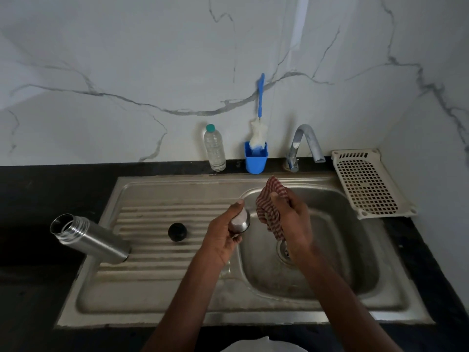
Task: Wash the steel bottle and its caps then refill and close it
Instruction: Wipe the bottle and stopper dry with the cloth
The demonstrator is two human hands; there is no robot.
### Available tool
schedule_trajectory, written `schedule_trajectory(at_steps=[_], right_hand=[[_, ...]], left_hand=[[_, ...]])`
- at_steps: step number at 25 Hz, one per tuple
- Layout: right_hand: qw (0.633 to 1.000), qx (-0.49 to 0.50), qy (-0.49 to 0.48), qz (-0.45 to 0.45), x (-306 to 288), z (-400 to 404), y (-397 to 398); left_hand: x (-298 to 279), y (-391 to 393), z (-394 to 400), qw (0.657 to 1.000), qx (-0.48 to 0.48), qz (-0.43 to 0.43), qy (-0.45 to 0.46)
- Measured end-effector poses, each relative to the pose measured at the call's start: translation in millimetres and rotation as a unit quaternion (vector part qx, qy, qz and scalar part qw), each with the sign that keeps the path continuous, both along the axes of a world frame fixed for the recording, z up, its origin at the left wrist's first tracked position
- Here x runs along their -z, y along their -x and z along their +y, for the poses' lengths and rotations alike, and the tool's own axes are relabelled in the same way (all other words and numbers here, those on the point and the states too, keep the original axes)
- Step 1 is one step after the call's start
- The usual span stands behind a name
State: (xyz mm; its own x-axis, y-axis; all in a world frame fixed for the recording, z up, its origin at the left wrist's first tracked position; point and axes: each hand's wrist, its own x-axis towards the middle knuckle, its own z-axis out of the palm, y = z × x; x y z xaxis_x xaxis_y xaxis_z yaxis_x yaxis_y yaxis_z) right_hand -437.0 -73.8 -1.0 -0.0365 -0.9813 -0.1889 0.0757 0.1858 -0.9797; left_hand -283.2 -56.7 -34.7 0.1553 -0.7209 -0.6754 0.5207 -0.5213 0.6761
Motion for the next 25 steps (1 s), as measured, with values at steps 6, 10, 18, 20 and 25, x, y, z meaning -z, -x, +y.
schedule_trajectory(at_steps=[6, 10, 18, 20, 25], right_hand=[[0.98, -0.081, 0.14, 0.115, 6, 8, -10], [0.939, -0.115, 0.21, 0.246, 11, 10, -8], [0.782, -0.137, 0.344, 0.502, 14, -4, -12], [0.771, -0.133, 0.345, 0.518, 15, 10, -16], [0.898, -0.112, 0.211, 0.37, -20, -13, -19]], left_hand=[[-5, 4, 0, 0.997, 0.033, -0.016, 0.067], [-10, 5, 0, 0.996, 0.046, -0.003, 0.08], [-44, 11, 3, 0.981, 0.028, 0.136, 0.135], [-50, 11, 7, 0.982, 0.036, 0.082, 0.166], [-49, 25, 29, 0.936, 0.115, -0.116, 0.313]])
